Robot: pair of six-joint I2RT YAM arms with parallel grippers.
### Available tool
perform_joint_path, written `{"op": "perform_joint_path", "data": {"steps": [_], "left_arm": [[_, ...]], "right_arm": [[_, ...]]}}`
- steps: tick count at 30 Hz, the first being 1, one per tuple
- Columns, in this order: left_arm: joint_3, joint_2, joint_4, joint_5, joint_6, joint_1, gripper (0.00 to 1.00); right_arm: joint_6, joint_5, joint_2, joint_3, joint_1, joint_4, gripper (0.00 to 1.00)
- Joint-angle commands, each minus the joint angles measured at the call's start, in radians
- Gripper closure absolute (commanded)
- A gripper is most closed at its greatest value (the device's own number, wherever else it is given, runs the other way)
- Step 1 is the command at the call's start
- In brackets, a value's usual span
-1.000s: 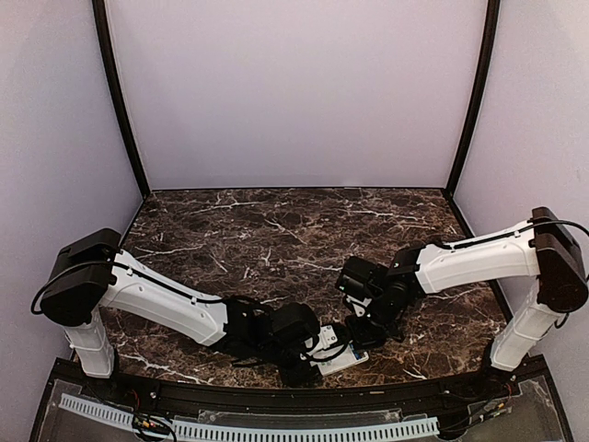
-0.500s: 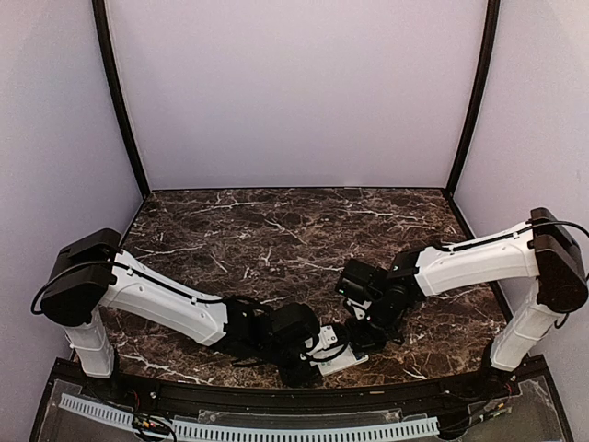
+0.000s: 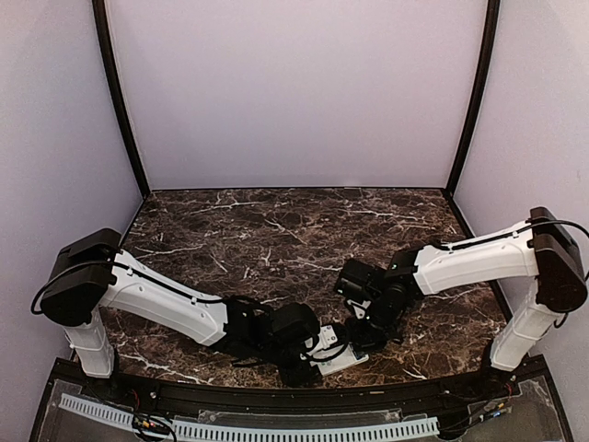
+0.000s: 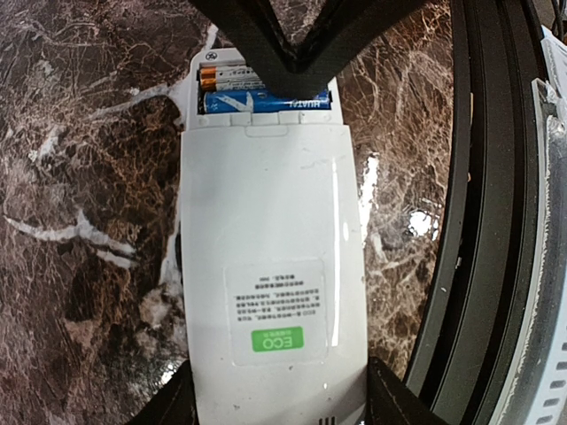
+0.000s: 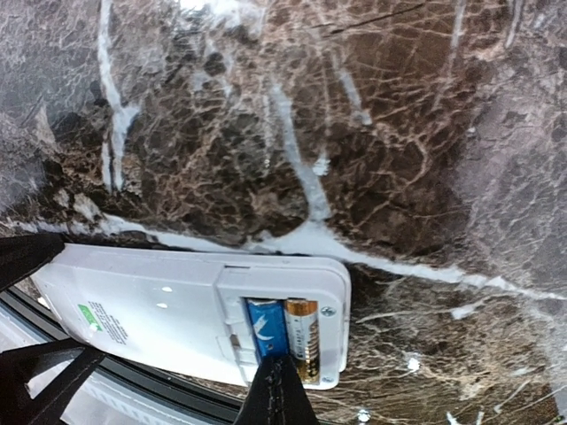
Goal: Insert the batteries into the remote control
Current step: Pick up the battery cover at the center of the board.
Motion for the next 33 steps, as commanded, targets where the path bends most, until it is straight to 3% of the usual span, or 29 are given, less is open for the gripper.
{"op": "perform_joint_path", "data": {"steps": [1, 5, 8, 15, 19, 25, 33], "left_arm": [[-0.058, 0.075, -0.147, 0.035, -0.001, -0.002, 0.43], [-0.061, 0.07, -0.154, 0.03, 0.002, -0.002, 0.38], [-0.07, 0.059, -0.15, 0.026, 0.003, -0.002, 0.33], [-0.075, 0.023, -0.152, 0.002, 0.024, -0.002, 0.11], [-0.073, -0.031, -0.154, -0.017, 0.032, -0.002, 0.02], [-0.08, -0.121, -0.148, -0.057, 0.045, -0.002, 0.02], [-0.095, -0.212, -0.156, -0.078, 0.05, -0.002, 0.02]], "right_arm": [[-0.094, 0.085, -0.059, 0.076, -0.071, -0.109, 0.94], [-0.185, 0.145, -0.141, 0.173, -0.174, -0.178, 0.81], [-0.257, 0.199, -0.149, 0.192, -0.265, -0.194, 0.76], [-0.428, 0.313, -0.011, 0.248, -0.444, -0.211, 0.63], [-0.512, 0.338, 0.064, 0.285, -0.487, -0.178, 0.62], [-0.577, 0.408, 0.18, 0.315, -0.522, -0.168, 0.65], [-0.618, 0.371, 0.238, 0.283, -0.552, -0.124, 0.72]]}}
